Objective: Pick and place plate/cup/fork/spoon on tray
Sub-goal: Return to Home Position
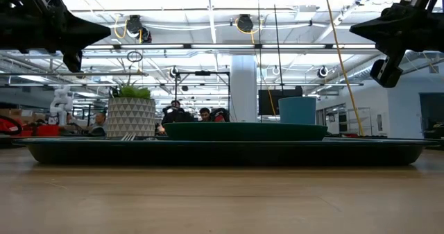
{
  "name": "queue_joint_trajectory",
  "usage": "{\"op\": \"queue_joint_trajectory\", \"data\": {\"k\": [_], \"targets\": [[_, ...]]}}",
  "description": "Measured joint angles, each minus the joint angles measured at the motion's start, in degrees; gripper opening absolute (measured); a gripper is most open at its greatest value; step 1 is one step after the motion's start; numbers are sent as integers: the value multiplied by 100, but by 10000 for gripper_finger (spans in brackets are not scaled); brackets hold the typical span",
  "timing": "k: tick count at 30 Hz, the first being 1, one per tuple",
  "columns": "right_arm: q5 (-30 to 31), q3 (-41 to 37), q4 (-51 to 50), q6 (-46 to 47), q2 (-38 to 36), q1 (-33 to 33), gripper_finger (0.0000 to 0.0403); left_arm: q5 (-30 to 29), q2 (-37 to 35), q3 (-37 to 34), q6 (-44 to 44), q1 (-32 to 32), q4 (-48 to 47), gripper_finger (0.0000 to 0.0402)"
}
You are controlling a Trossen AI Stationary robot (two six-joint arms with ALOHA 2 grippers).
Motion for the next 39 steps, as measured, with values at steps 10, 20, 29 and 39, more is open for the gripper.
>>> {"op": "queue_joint_trajectory", "data": {"k": [10, 20, 29, 39], "targets": [[-5, 0, -154, -1001, 0, 2, 0, -2, 0, 0, -2, 0, 0, 8], [16, 0, -295, -1313, -2, 0, 0, 250, 0, 0, 1361, 0, -8, 8], [0, 0, -582, -3207, 0, 0, 0, 903, 0, 0, 2455, 0, -10, 8], [35, 0, -700, -3908, 0, -2, 0, 901, 0, 2, 2350, 0, -7, 8]]}}
